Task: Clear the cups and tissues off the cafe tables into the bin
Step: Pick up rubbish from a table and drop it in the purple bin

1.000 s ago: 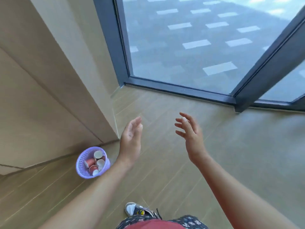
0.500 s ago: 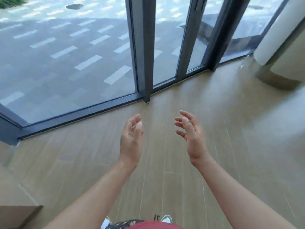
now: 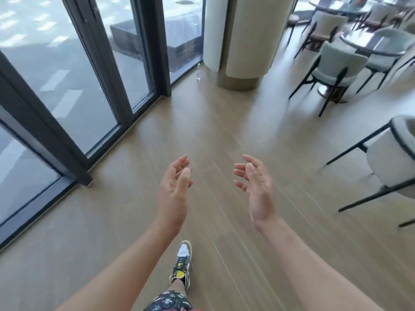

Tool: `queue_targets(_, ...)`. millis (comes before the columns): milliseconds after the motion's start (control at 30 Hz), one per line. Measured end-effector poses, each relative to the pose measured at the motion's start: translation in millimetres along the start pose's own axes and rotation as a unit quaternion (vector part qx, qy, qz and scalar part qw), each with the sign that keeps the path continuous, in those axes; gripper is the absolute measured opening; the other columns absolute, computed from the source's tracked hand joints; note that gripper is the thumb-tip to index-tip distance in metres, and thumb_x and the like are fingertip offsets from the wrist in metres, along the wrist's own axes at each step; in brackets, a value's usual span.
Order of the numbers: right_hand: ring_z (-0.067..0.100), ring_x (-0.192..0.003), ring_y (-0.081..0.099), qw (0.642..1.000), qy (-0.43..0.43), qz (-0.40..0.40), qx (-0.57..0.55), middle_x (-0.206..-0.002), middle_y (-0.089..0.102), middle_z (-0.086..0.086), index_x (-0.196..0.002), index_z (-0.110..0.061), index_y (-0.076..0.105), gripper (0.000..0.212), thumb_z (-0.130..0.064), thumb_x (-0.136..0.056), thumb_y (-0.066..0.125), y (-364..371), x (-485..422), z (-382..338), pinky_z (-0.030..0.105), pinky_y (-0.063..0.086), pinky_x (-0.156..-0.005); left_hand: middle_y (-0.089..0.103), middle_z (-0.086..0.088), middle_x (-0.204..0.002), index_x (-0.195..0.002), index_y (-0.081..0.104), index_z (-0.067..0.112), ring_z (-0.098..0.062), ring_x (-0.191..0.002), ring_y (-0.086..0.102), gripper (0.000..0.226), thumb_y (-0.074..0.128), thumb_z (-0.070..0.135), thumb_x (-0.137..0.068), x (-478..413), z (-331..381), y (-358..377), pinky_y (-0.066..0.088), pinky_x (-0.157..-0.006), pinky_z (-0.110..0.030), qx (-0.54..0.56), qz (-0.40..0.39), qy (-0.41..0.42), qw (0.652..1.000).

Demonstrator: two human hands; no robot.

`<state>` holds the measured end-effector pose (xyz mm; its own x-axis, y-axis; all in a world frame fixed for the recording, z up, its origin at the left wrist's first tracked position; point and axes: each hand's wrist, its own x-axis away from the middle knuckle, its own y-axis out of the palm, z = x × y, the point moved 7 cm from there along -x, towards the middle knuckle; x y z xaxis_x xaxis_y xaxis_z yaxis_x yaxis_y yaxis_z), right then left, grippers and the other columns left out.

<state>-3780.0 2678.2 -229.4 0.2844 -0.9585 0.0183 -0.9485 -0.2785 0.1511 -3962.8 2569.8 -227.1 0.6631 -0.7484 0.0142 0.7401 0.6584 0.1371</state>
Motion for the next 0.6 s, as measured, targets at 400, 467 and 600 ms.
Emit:
queue_targets(400, 0.016, -0.108, 0.067, 0.976, -0.050, 0.211, 0.004, -0.110, 0.072, 0.001, -0.121, -0.030, 0.068, 0.032, -0.044, -0.095, 0.056, -121, -189, -44, 0.043, 0.054, -0.093, 0.069, 0.005, -0.127, -0.127, 0.063, 0.027, -0.012, -0.121, 0.064, 0.037, 0.052, 0.034, -0.092, -209, -5, 219, 0.053, -0.103, -0.046, 0.006, -0.226, -0.023, 0.974)
queue_targets(467, 0.017, -0.109, 0.067, 0.970, -0.052, 0.238, 0.004, -0.110, 0.073, 0.001, -0.119, -0.032, 0.069, 0.031, -0.046, -0.095, 0.056, -145, -211, -46, 0.043, 0.054, -0.094, 0.070, 0.004, -0.125, -0.128, 0.063, 0.025, -0.013, -0.120, 0.064, 0.038, 0.051, 0.034, -0.093, -230, -10, 256, 0.053, -0.103, -0.046, -0.001, -0.254, -0.024, 0.967)
queue_targets(600, 0.017, -0.108, 0.068, 0.957, -0.055, 0.285, -0.008, -0.110, 0.073, 0.003, -0.119, -0.031, 0.070, 0.039, -0.057, -0.090, 0.061, -201, -263, -45, 0.044, 0.054, -0.094, 0.072, 0.006, -0.121, -0.126, 0.064, 0.026, -0.013, -0.119, 0.065, 0.035, 0.051, 0.034, -0.094, -274, -25, 339, 0.054, -0.102, -0.048, -0.011, -0.298, -0.023, 0.954)
